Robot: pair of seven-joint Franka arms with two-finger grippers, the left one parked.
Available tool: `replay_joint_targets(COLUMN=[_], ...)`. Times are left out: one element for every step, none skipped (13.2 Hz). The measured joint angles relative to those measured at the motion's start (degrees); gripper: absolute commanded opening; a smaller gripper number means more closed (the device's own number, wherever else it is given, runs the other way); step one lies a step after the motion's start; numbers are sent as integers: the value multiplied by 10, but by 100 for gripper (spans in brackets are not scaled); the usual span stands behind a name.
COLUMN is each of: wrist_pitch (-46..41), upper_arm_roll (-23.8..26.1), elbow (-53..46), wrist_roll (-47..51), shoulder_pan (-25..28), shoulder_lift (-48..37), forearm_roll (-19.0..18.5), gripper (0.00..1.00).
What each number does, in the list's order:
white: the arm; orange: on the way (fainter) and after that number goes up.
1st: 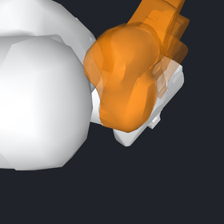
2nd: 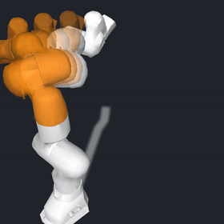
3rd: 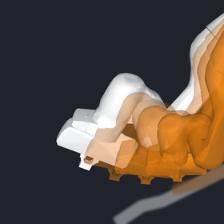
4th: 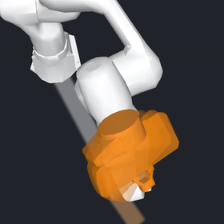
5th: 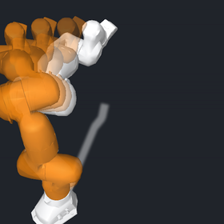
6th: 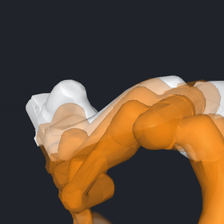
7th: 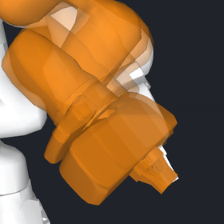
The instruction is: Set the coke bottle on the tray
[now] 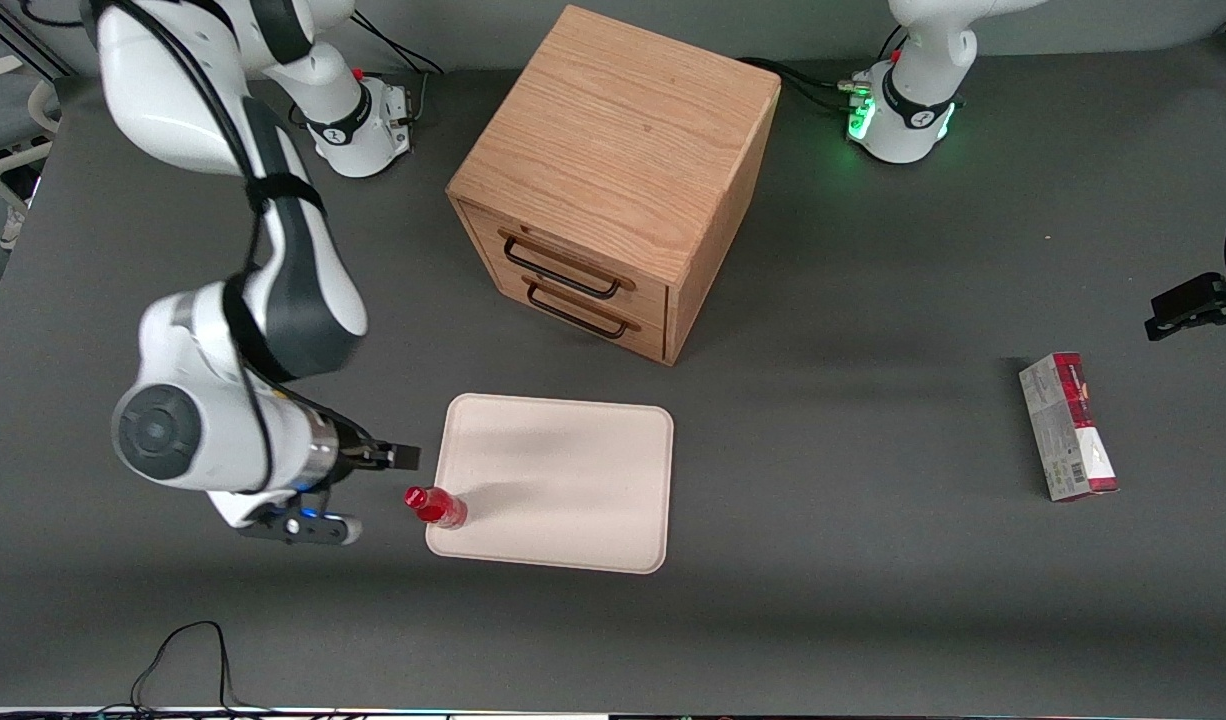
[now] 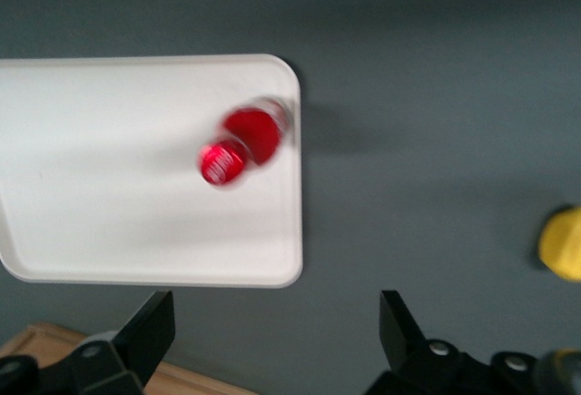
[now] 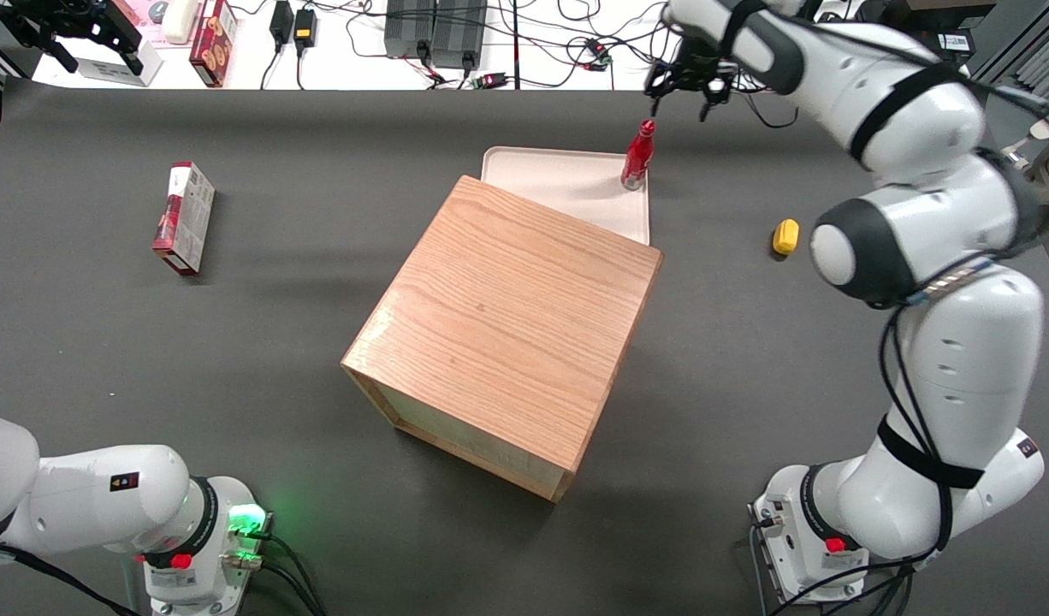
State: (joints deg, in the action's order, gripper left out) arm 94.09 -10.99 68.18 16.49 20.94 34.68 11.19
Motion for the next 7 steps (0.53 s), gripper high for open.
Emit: replay_joint_targets(wrist_pitch=[-1, -2, -4, -4, -5, -6, -8], upper_arm_roll=[-12, -26, -40, -55, -69, -77, -79], elbow=[44, 86, 129, 169, 205, 236, 261], wrist_roll=[-13, -27, -49, -74, -92, -100, -100], shoulder_pan=[-1, -1, -2, -3, -3, -4, -4], shoulder_lift=[-38, -77, -117, -158, -197, -233, -263], forearm_roll=[0, -3, -8, -14, -25, -39, -53], gripper=[100, 100, 100, 100, 100, 100, 100])
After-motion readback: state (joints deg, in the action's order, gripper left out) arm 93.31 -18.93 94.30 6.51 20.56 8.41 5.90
